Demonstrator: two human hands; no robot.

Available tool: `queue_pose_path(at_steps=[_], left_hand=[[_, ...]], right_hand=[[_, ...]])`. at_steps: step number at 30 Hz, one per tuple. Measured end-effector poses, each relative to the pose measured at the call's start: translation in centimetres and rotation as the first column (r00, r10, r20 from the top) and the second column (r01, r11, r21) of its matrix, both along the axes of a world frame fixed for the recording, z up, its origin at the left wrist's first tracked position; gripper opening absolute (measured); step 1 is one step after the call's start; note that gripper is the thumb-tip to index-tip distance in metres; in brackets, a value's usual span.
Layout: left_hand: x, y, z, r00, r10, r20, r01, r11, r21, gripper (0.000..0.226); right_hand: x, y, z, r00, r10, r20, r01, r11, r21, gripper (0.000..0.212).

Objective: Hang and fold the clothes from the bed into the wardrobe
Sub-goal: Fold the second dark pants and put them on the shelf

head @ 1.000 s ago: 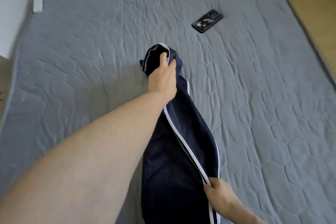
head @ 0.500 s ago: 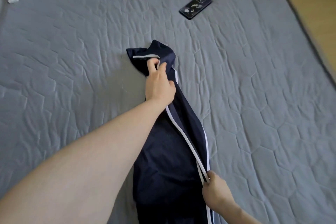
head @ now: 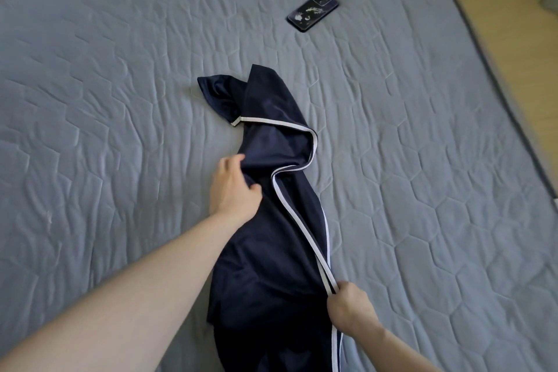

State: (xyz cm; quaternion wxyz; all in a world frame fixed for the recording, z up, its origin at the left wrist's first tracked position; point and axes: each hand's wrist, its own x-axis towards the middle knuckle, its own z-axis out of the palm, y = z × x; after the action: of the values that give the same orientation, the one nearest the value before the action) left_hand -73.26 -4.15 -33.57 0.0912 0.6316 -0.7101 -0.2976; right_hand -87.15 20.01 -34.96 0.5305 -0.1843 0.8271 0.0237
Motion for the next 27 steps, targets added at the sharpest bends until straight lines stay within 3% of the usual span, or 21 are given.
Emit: queue_pose_path(at_steps=[3,5,8,11,15,16,19,21,23,25,27], left_hand=[[3.9,2.1,-1.1,0.976,0.127,0.177,-0.165,0.961,0.223,0.07],[5.7,3.4,-1.5,0.96,0.127,0.249,-0.209,0.918,0.338,0.065],[6.5,4.4,-2.1,0.976,0.158,0.148,-0.209,0.868,0.45,0.054],[6.0,4.4,-2.2,0.962,0.272,0.002,-0.234,0.824,0.517,0.049],[5.6,4.1,-2.5,0.95,0.309,-0.048,-0.245,0.83,0.501,0.032],[5.5,4.2,-2.5,0.95,0.306,-0.057,-0.245,0.849,0.468,0.027],[5.8,4.9,-2.7,0.95,0.303,-0.074,-0.25,0.882,0.399,0.047],[6.5,5.1,-2.6,0.958,0.279,-0.063,-0.227,0.876,0.426,0.048],[7.6,4.8,-2.6,0.973,0.228,-0.032,-0.191,0.879,0.437,0.051],[8.8,4.0,-2.6,0.986,0.166,-0.005,-0.151,0.909,0.388,0.053],[9.5,2.6,-2.6,0.987,0.161,0.021,-0.159,0.937,0.31,0.035]], right_hand=[[-1.0,0.5,0.2,0.997,0.002,-0.072,0.004,0.996,0.085,0.015],[-1.9,0.6,0.4,0.991,-0.016,-0.135,0.029,0.996,0.089,0.013],[-2.2,-0.7,1.0,0.983,0.002,-0.183,-0.025,0.992,-0.122,0.022],[-1.6,-5.1,1.9,0.99,-0.019,-0.138,-0.039,0.914,-0.403,0.044],[-1.2,-11.9,2.0,0.985,-0.087,-0.149,-0.011,0.83,-0.557,0.078],[-0.9,-13.1,1.8,0.979,-0.084,-0.187,-0.04,0.817,-0.575,0.077],[0.0,-15.9,1.0,0.985,-0.069,-0.156,-0.024,0.847,-0.531,0.07],[0.2,-16.8,0.3,0.989,-0.05,-0.137,-0.021,0.881,-0.472,0.04],[-0.5,-16.9,-0.1,0.974,-0.069,-0.217,-0.044,0.879,-0.475,0.008],[-1.9,-16.4,-0.3,0.943,-0.206,-0.262,0.059,0.876,-0.479,0.005],[-3.9,-15.7,-0.5,0.924,-0.296,-0.243,0.178,0.893,-0.413,0.013]])
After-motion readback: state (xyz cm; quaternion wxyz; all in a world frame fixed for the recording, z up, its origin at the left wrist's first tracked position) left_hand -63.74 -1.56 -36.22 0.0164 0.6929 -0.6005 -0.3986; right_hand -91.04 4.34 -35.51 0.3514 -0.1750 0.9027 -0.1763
